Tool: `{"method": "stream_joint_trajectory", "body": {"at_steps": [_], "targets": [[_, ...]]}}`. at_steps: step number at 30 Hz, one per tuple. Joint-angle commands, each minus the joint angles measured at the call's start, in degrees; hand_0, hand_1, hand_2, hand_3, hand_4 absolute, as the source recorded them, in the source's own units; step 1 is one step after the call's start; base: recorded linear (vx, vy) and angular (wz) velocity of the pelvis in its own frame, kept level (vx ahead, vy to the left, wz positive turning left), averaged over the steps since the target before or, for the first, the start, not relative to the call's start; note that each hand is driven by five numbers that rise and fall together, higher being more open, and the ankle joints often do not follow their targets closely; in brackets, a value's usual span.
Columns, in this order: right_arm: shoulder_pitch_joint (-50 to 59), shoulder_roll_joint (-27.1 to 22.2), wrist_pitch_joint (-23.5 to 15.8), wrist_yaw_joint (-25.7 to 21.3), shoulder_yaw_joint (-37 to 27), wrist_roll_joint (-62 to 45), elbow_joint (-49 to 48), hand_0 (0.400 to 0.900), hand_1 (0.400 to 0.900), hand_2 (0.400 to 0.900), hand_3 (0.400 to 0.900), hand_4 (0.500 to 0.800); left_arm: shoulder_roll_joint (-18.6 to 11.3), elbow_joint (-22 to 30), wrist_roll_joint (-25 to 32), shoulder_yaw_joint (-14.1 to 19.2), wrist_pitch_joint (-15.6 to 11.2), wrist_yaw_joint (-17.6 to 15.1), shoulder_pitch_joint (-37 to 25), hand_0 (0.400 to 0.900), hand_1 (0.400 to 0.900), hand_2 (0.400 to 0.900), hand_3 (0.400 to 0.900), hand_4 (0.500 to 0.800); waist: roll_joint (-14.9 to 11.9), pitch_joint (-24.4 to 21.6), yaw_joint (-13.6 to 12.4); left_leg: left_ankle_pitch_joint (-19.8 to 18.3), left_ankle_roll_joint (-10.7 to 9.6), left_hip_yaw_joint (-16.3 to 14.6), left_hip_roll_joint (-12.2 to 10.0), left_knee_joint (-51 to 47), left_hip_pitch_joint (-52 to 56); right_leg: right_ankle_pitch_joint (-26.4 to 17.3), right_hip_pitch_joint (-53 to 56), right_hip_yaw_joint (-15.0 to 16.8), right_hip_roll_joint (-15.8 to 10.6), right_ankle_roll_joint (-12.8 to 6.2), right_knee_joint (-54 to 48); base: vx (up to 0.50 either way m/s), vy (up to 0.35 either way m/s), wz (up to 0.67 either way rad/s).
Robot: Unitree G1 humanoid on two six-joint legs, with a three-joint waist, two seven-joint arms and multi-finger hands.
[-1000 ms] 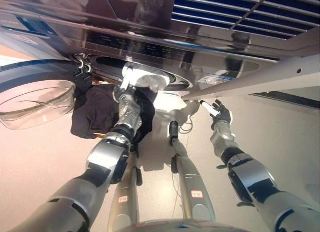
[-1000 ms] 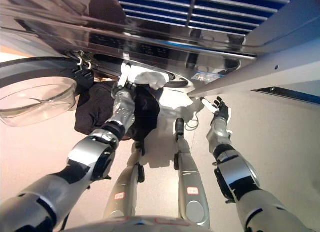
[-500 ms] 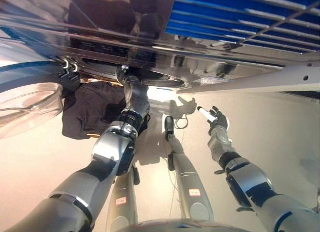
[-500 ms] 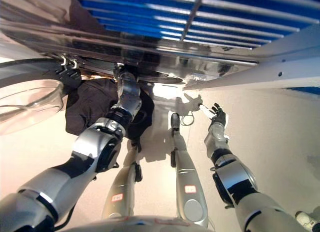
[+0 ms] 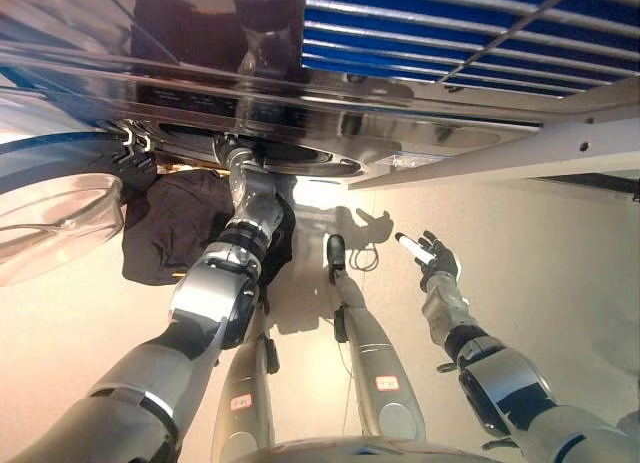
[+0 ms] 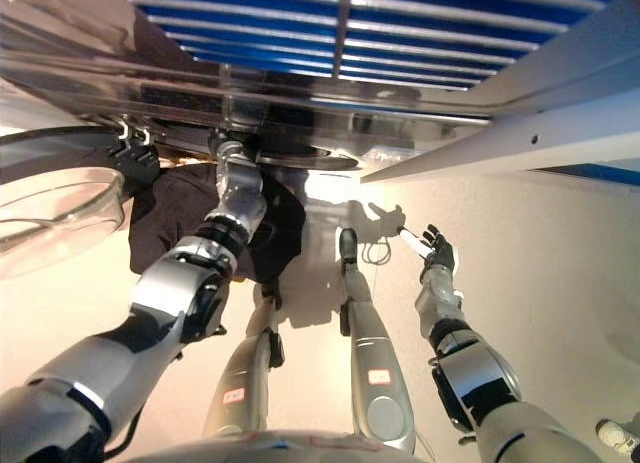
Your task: Put the clothes in the basket into the washing machine.
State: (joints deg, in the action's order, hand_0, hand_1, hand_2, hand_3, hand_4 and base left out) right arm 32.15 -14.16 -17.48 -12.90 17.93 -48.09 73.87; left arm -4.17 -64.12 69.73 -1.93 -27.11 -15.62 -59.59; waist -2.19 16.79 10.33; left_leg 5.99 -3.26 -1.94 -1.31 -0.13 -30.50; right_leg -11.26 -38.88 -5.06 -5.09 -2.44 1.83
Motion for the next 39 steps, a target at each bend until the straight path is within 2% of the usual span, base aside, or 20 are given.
{"method": "stream_joint_trajectory", "body": {"at_steps": [1,4,6,7,10,11,12,13,16,17,23,29,33,39], "targets": [[-5.08,-0.91,-3.09,-0.08,-2.41,1.01,4.25,0.9,0.9,0.9,0.9,0.8,-2.49,-5.94,-10.93,-2.74,-0.39,0.6,4.39,0.9,0.9,0.9,0.9,0.8,-0.92,-8.0,-2.39,-0.81,0.23,4.08,1.48,-0.47,2.06,3.34,8.25,-3.98,3.9,-2.18,-1.48,0.01,-0.027,0.2],[-5.76,-1.89,-2.73,0.39,-4.22,1.49,4.64,0.9,0.9,0.9,0.9,0.8,-4.43,-8.38,-15.34,-3.55,1.65,1.83,12.24,0.9,0.9,0.9,0.9,0.8,-0.62,-8.27,-3.75,-0.28,0.16,4.6,1.65,-1.23,5.09,3.65,11.32,-4.8,3.6,-1.99,-1.62,0.01,-0.014,0.23],[-7.83,-2.94,-1.64,1.63,-6.15,2.44,5.26,0.9,0.9,0.9,0.9,0.8,-4.75,-9.9,-19.79,-4.27,3.54,3.69,20.69,0.9,0.9,0.9,0.9,0.8,-0.21,-8.88,-5.23,-0.28,-0.01,5.1,1.87,-2.41,9.03,4.33,15.49,-5.5,3.53,-2.0,-1.95,0.04,-0.019,0.33],[-7.89,-2.91,-1.64,1.63,-6.2,2.45,5.23,0.9,0.9,0.9,0.9,0.8,-4.75,-9.82,-19.8,-4.34,3.53,3.67,20.76,0.9,0.9,0.9,0.9,0.8,-0.27,-8.89,-5.15,0.12,0.03,5.16,1.99,-2.5,8.9,4.02,15.43,-5.58,3.42,-2.0,-2.11,0.04,-0.02,0.29],[-10.52,-3.56,-0.53,3.15,-7.8,3.7,5.47,0.9,0.9,0.9,0.9,0.8,-4.96,-10.72,-24.56,-4.92,5.24,5.69,28.68,0.9,0.9,0.9,0.9,0.8,0.4,-9.99,-6.54,0.74,-0.13,5.76,2.21,-3.61,12.26,4.39,19.31,-6.23,3.09,-2.13,-2.97,0.02,-0.013,0.3],[-12.6,-3.82,0.2,4.16,-8.8,4.65,5.29,0.9,0.9,0.9,0.9,0.8,-5.76,-11.14,-28.33,-4.97,5.95,6.97,33.26,0.9,0.9,0.9,0.9,0.8,0.74,-11.09,-7.23,0.99,-0.14,5.95,2.25,-4.0,13.69,4.57,21.13,-6.82,2.88,-2.26,-3.79,0.01,-0.002,0.24],[-12.81,-3.81,0.21,4.16,-8.78,4.66,5.22,0.9,0.9,0.9,0.9,0.8,-5.74,-11.01,-28.4,-5.02,5.97,6.92,33.5,0.9,0.9,0.9,0.9,0.8,0.74,-11.05,-7.2,0.97,-0.14,6.01,2.25,-4.05,13.94,4.53,21.46,-6.89,2.89,-2.26,-3.97,0.03,0.004,0.22],[-15.97,-3.98,0.71,5.92,-9.78,6.16,4.64,0.9,0.9,0.9,0.9,0.8,-6.23,-11.72,-32.44,-5.17,6.87,8.71,38.35,0.9,0.9,0.9,0.9,0.8,1.08,-12.28,-7.71,1.02,-0.12,6.09,2.27,-4.27,15.38,4.6,23.21,-7.06,2.8,-2.41,-4.78,0.03,0.001,0.09],[-19.94,-3.84,1.05,8.08,-10.25,8.41,3.53,0.9,0.9,0.9,0.9,0.8,-7.01,-12.39,-38.41,-5.75,7.58,10.16,44.34,0.9,0.9,0.9,0.9,0.8,1.37,-13.83,-8.67,0.85,0.05,6.15,2.51,-4.34,17.48,4.6,25.88,-7.48,2.82,-2.57,-5.89,0.02,0.006,0.07],[-20.09,-3.82,1.05,8.05,-10.25,8.44,3.46,0.9,0.9,0.9,0.9,0.8,-7.01,-12.34,-38.45,-5.78,7.58,10.14,44.47,0.9,0.9,0.9,0.9,0.8,1.35,-13.82,-8.7,0.83,0.06,6.13,2.51,-4.37,17.62,4.59,26.04,-7.47,2.83,-2.58,-5.97,0.0,0.01,0.04],[-27.39,-3.0,2.76,11.53,-9.49,14.79,2.37,0.9,0.9,0.9,0.9,0.8,-7.86,-13.04,-48.73,-6.59,8.89,11.44,53.33,0.9,0.9,0.9,0.9,0.8,1.51,-16.92,-10.15,0.32,0.24,6.27,2.22,-4.87,22.28,5.48,30.86,-7.77,2.65,-2.99,-6.13,0.04,0.017,0.07],[-33.28,-1.89,3.88,13.41,-7.93,21.52,2.37,0.9,0.9,0.9,0.9,0.8,-6.89,-13.57,-54.12,-8.14,9.9,14.4,58.46,0.9,0.9,0.9,0.9,0.8,1.8,-18.92,-10.83,-0.48,0.6,7.62,2.58,-4.87,25.91,7.06,35.42,-9.37,2.13,-3.04,-5.34,0.03,0.027,0.21],[-34.62,-1.3,4.55,14.25,-6.43,24.55,2.8,0.9,0.9,0.9,0.9,0.8,-6.67,-13.79,-55.06,-8.69,10.55,16.09,59.02,0.9,0.9,0.9,0.9,0.8,1.9,-20.25,-11.14,-1.06,0.86,8.83,2.92,-4.87,27.18,7.63,37.1,-10.35,1.58,-3.19,-4.95,0.03,0.031,0.18],[-34.65,-0.93,5.08,14.51,-4.47,26.25,1.9,0.9,0.9,0.9,0.9,0.8,-7.29,-11.31,-56.74,-10.52,10.72,16.04,58.32,0.9,0.9,0.9,0.9,0.8,1.78,-20.91,-12.55,-1.26,1.08,10.87,3.55,-4.87,27.98,8.15,38.95,-12.06,0.92,-3.3,-4.72,0.01,0.021,0.23]]}}
